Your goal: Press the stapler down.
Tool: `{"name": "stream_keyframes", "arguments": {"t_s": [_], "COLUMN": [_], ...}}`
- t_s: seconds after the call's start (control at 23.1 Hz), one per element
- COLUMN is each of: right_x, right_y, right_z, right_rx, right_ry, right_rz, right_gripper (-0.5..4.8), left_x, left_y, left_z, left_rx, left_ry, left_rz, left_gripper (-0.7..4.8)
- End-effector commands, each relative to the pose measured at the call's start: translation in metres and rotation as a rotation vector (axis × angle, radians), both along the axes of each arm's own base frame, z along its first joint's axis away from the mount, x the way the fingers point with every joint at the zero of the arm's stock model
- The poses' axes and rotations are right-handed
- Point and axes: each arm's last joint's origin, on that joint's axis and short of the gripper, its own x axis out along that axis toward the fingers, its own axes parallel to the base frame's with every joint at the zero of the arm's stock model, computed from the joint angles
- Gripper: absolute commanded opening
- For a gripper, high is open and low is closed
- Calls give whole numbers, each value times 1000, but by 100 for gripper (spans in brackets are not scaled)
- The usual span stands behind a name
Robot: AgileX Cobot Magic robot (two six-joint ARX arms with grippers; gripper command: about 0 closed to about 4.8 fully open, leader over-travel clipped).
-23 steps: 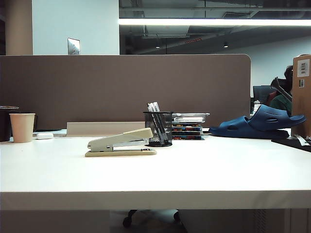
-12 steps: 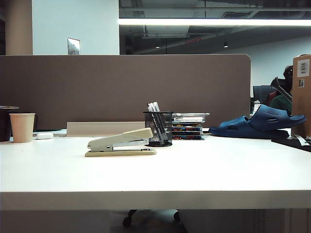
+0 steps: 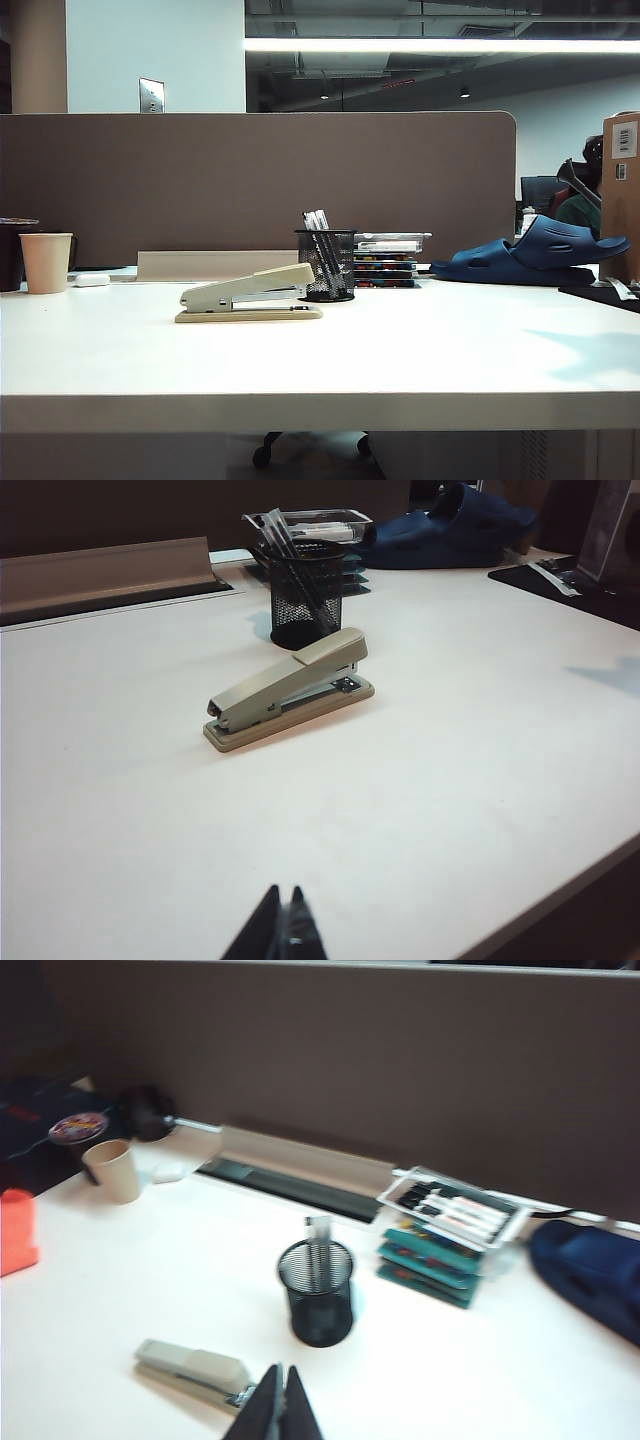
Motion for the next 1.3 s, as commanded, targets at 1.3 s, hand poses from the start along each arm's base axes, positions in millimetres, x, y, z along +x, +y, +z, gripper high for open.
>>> {"name": "stream_keyframes", "arguments": {"t_s": [1.3], "right_x": [196], "right_y": [151], "right_z": [-166], "right_rx": [-57], "right_ry": [504], "right_rz": [398], "right_gripper": [-9], "left_x": [0], "left_y": [0], "left_z": [2], "left_rx": [2], "left_ry": [-8], "left_rz": [16], "left_gripper": [-6]}}
